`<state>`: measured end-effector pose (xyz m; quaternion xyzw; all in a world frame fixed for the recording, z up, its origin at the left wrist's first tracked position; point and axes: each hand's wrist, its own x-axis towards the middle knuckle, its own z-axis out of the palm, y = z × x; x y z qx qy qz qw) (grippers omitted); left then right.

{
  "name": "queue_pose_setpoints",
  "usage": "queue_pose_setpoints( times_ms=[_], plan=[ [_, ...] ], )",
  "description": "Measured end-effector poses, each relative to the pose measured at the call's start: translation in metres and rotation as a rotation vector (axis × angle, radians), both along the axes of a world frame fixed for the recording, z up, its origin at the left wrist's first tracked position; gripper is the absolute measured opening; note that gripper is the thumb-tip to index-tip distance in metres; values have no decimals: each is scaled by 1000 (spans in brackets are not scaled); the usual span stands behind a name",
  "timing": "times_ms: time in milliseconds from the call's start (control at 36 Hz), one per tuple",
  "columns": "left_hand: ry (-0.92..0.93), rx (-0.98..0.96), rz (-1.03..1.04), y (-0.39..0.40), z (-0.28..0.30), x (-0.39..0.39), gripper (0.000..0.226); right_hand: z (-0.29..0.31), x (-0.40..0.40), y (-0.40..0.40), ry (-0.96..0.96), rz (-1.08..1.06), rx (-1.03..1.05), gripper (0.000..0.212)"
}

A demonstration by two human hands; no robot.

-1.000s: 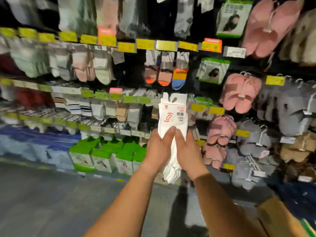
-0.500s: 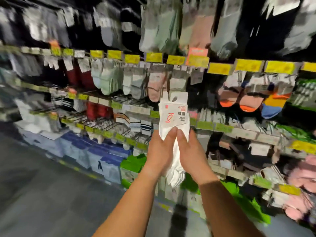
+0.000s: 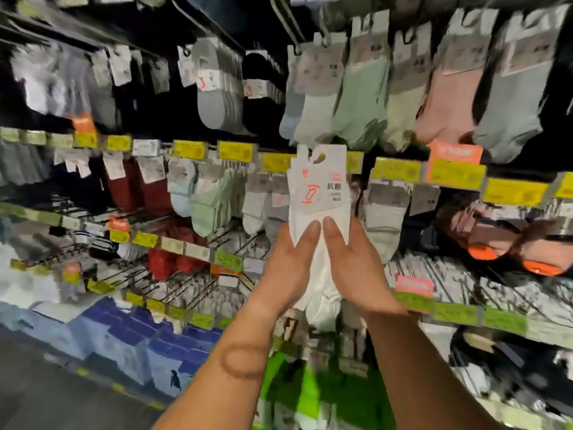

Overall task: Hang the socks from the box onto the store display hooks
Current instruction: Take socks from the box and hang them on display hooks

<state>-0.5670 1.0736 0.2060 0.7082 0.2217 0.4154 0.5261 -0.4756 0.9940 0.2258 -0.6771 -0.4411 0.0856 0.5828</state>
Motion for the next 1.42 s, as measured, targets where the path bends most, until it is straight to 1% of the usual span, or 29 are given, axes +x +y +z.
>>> queue_pose_setpoints(
  times_ms=[83, 111, 167, 222, 278, 306, 361, 389, 444, 500, 611, 639, 694, 778, 833, 917, 972, 1056, 1194, 1306, 1361, 1417],
  plan=[
    [-71, -76, -11, 38, 8, 4, 41, 8, -3, 38, -49, -177, 61, 37],
    [-86, -82, -17, 50, 10, 4, 40, 11, -5, 49, -51, -249, 86, 35],
    [-113, -69, -45, 76, 15, 7, 38, 18, -13, 69, -40, -310, 129, 28],
    [-130, -47, -96, 101, 23, 8, 41, 28, -19, 91, -2, -322, 150, 28],
    [-149, -45, -169, 127, 33, 6, 55, 38, -22, 112, 45, -329, 168, 29],
    [-153, -48, -207, 140, 39, 5, 59, 42, -23, 123, 52, -323, 175, 31],
    [-194, -56, -290, 160, 50, 1, 51, 49, -24, 141, 72, -312, 204, 30],
    [-217, -85, -329, 168, 54, -1, 47, 53, -25, 147, 104, -306, 242, 25],
    [-248, -175, -367, 183, 64, -2, 45, 59, -25, 156, 191, -248, 365, 10],
    [-246, -210, -331, 194, 73, -2, 40, 67, -23, 162, 257, -204, 445, 8],
    [-229, -112, -222, 208, 84, 8, 19, 81, -21, 174, 335, -151, 499, 21],
    [-230, -86, -207, 210, 86, 11, 17, 84, -19, 177, 328, -144, 491, 19],
    [-206, -13, -180, 215, 91, 16, 21, 93, -15, 182, 256, -167, 452, 11],
    [-180, 58, -108, 220, 97, 24, 32, 110, -4, 184, 147, -230, 440, 19],
    [-207, 39, -79, 221, 100, 27, 38, 123, 4, 182, 82, -255, 443, 21],
    [-249, -14, -48, 225, 104, 31, 27, 143, 19, 179, -14, -292, 428, 29],
    [-257, -32, -38, 229, 105, 34, 24, 157, 31, 179, -5, -285, 451, 31],
    [-259, -56, -28, 231, 106, 35, 25, 178, 46, 176, 29, -282, 493, 26],
    [-280, -68, -63, 230, 108, 37, 24, 198, 63, 175, 31, -240, 469, 22],
    [-286, -86, -47, 230, 111, 38, 11, 207, 71, 179, 51, -237, 455, 23],
    [-285, -77, -34, 231, 112, 37, 11, 209, 73, 179, 50, -224, 467, 24],
    [-283, -66, -25, 232, 113, 36, 12, 211, 76, 178, 37, -223, 481, 29]
  ],
)
